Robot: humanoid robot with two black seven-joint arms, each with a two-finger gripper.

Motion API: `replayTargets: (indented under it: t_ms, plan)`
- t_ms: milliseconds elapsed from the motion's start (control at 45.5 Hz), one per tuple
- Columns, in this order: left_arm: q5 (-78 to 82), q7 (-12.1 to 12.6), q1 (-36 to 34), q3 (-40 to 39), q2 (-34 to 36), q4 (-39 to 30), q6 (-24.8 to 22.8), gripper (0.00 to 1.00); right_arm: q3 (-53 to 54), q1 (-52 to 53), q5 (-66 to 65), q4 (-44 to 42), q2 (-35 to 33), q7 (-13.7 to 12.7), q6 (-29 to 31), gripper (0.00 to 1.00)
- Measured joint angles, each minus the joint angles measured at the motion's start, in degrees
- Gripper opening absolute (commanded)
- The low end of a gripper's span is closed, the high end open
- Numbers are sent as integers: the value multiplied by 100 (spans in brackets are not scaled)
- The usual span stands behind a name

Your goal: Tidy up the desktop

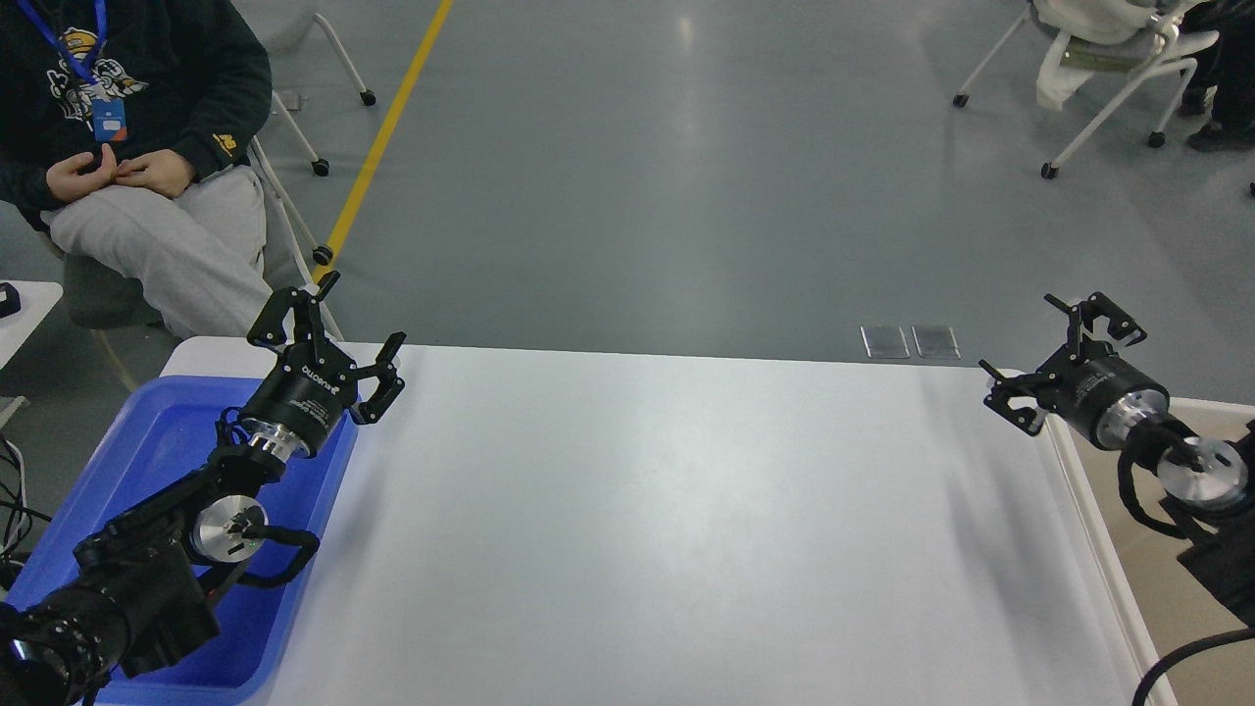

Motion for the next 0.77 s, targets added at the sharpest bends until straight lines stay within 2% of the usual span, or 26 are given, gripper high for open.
replayTargets:
  t_ms: [263, 768]
  plan:
    - [0, -4, 0, 0, 0, 0, 0, 100, 524, 49, -2, 721, 533, 4, 161, 100]
    - [0, -7, 0, -4, 1, 0, 0, 100, 637, -290, -45, 941, 1314, 8, 458, 100]
